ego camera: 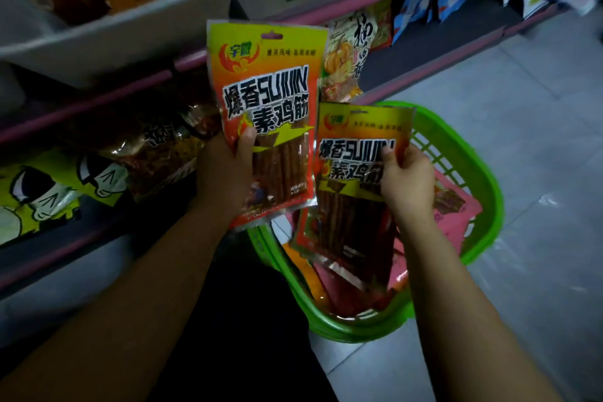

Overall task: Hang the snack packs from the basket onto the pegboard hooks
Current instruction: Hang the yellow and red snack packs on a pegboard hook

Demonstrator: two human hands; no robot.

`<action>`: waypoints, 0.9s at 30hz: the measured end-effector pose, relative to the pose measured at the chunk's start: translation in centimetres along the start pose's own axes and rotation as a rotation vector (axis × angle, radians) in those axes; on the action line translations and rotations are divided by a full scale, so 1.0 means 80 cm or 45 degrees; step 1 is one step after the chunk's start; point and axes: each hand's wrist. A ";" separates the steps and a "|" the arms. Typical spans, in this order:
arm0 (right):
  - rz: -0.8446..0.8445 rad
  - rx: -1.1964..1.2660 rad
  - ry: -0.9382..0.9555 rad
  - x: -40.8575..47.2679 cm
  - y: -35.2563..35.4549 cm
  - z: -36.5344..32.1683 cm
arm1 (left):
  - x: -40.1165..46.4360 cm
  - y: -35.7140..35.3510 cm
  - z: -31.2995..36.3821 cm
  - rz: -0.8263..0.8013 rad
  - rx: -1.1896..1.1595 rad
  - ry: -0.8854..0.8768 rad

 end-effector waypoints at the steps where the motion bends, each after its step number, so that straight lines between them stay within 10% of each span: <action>1: -0.051 -0.026 0.028 0.004 0.006 -0.004 | -0.003 0.002 -0.001 -0.020 -0.027 0.014; 7: -0.367 -0.812 0.278 0.015 0.032 -0.017 | -0.011 0.017 -0.003 -0.056 -0.151 0.182; 15: 0.025 0.432 0.026 0.048 0.083 -0.061 | -0.012 0.031 0.045 -0.030 -0.201 -0.002; 27: -0.065 0.683 0.519 0.063 0.082 -0.235 | 0.002 0.158 0.167 -0.077 -0.848 0.149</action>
Point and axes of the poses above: each hand's wrist, its own x-axis towards the middle knuckle, its own y-axis out of the back of the hand, z = x × y, and after that the axes turned 12 degrees about y, right-handed
